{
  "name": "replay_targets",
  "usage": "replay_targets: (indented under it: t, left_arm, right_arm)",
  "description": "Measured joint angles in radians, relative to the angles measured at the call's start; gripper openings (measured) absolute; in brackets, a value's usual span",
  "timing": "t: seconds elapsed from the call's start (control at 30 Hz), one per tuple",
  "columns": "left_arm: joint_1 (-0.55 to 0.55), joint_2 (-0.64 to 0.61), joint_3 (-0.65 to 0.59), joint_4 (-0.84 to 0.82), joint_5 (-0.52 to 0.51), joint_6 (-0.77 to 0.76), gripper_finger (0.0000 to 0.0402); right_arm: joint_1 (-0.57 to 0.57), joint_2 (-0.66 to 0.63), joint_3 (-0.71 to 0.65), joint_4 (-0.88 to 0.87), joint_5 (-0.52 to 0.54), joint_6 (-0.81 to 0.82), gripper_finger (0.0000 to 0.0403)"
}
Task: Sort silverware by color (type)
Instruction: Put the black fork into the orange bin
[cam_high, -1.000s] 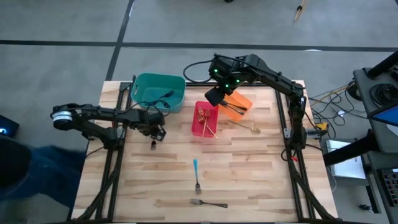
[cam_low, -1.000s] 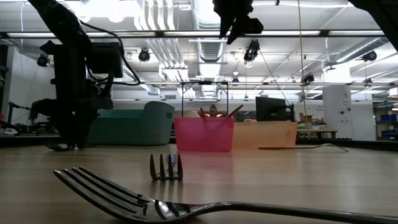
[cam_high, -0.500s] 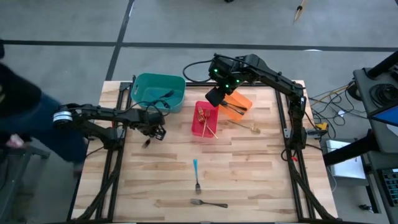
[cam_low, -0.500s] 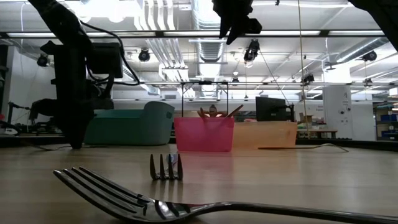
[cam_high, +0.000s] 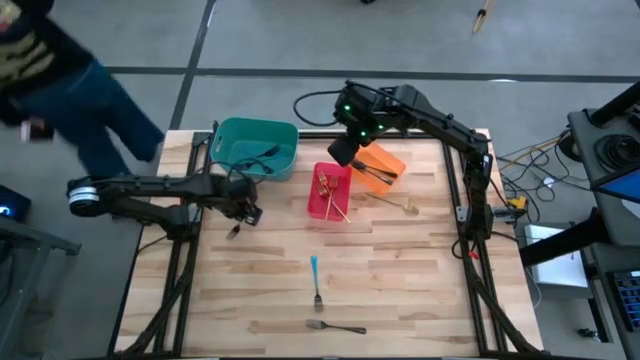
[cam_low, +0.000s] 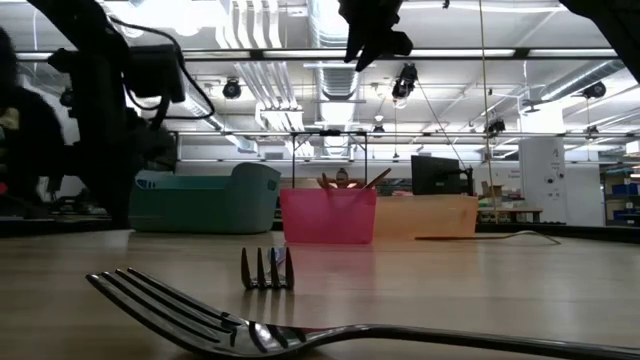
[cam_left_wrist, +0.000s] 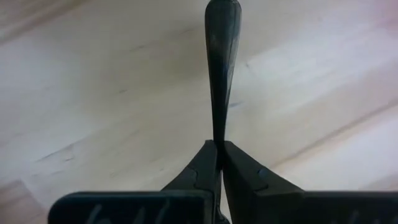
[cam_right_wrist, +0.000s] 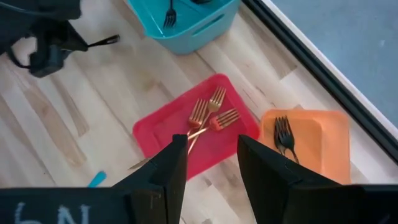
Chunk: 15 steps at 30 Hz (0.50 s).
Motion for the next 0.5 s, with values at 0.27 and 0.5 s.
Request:
replay_targets:
  t: [0.27,0.5]
  left_arm:
    - [0.000,-0.071,0.025,-0.061,0.051,0.012,0.0000]
    - [-0.005,-0.077,0.084,-0.089,0.116,0.050,0.0000]
  right_arm:
    - [-0.038,0.000,0.000,0.000,0.000,-0.011,0.0132]
    - [-0.052,0.000,0.000,0.000,-0.001,-0.031,0.0132]
